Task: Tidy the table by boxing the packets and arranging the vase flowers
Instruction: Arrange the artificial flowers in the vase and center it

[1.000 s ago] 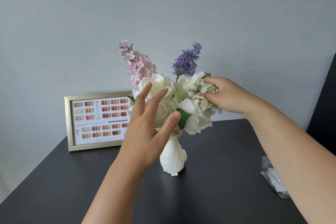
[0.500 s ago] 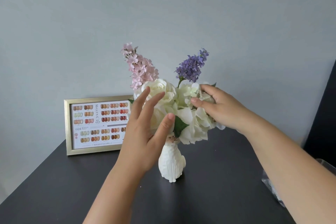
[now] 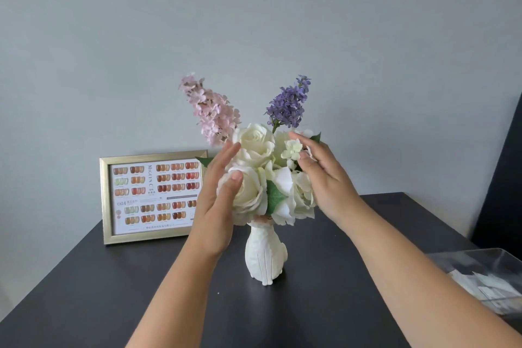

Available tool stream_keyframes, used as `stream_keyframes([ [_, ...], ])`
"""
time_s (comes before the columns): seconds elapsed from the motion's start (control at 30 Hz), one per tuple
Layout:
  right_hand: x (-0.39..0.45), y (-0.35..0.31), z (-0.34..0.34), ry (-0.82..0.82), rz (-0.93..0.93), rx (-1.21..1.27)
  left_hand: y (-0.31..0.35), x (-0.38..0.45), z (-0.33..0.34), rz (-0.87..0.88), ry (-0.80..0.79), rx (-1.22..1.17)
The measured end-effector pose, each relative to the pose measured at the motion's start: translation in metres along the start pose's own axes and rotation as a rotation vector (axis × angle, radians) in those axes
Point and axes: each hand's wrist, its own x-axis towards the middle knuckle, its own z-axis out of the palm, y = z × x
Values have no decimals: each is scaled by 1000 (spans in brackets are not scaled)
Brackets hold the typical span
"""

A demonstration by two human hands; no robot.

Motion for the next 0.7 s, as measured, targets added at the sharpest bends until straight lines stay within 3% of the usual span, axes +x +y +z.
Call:
stream_keyframes([
  [0.13,-2,2,-4,46,11,37,-4,0,-3,5,-8,-10],
  [0.33,-11,-2,3,-34,7,-22,-6,-5,0,6,-10,7],
  [0.43,-9,-6,-17,39,7,1,-5,-8,-12,43,-1,73],
  [0.53,5,-9,-36,192,56,19,-5,-4,-30,62,112,86],
  [0.63,42,-8,-51,259,209,29,-8,17,-46,-88,298,64],
  [0.7,70,-5,-57,161,411,41,-7,35,-52,-250,264,90],
])
